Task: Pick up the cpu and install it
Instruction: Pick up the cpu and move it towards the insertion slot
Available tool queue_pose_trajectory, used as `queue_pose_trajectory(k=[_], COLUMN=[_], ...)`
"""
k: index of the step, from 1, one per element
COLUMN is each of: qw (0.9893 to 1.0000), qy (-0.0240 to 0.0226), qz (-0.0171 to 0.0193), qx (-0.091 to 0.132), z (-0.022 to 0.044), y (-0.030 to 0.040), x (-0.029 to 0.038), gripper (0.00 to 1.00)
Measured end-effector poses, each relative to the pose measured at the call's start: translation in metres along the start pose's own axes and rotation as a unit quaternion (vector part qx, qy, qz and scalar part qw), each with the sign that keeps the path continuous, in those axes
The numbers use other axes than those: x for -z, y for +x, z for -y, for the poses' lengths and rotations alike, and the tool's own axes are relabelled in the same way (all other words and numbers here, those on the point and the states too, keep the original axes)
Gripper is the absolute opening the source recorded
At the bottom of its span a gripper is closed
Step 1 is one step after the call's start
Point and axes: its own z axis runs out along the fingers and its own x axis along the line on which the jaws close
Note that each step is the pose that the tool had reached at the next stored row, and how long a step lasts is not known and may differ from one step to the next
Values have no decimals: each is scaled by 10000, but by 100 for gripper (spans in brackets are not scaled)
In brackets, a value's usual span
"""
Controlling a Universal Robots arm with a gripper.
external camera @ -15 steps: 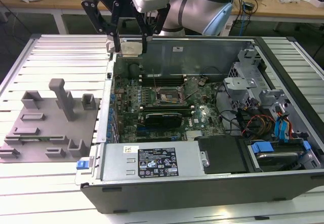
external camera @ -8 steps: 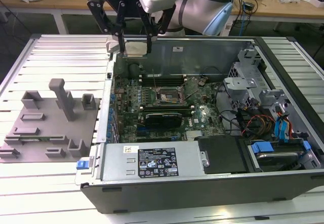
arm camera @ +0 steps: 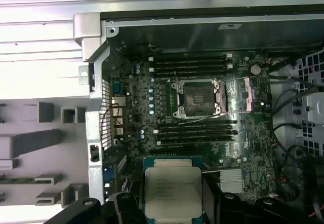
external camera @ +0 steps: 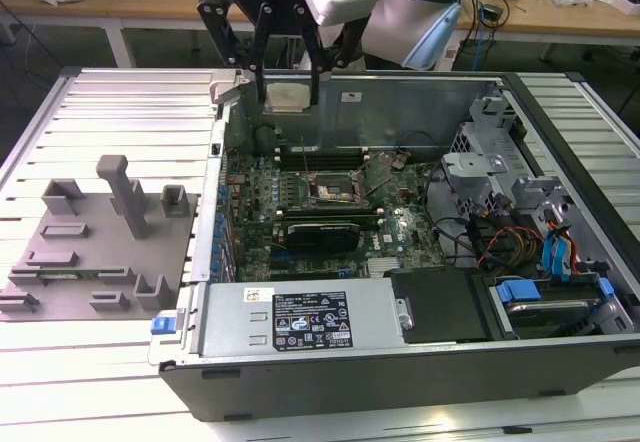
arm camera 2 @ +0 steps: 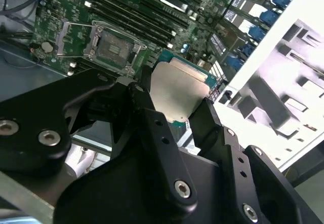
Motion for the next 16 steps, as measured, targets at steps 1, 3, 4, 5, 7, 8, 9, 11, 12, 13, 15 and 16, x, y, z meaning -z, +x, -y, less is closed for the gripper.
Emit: queue_pose_trajectory(k=[1, 3, 4, 5, 7, 8, 9, 11, 12, 13, 15, 16], qw=[10000, 10000, 10000, 10000, 10000, 10000, 10000, 10000, 10000, 10000, 10000, 10000], qy=[1, 2, 2, 2, 3, 3, 3, 3, 3, 3, 4, 3], qz=[-1, -4, -4, -5, -5, -4, -5, -5, -5, -5, -5, -5], qx=[0, 1, 0, 0, 0, 1, 1, 0, 1, 0, 0, 0], z=[-1, -5, -7, -8, -10, -11, -12, -16, -19, -21, -23, -23], y=[-28, -93, -127, -146, -186, -214, -238, -306, -359, -387, -430, -437], x=[-1, -2, -3, -4, -4, -5, -6, -7, -8, -9, -9, -9], gripper=[55, 55, 55, 55, 55, 55, 55, 55, 55, 55, 55, 55])
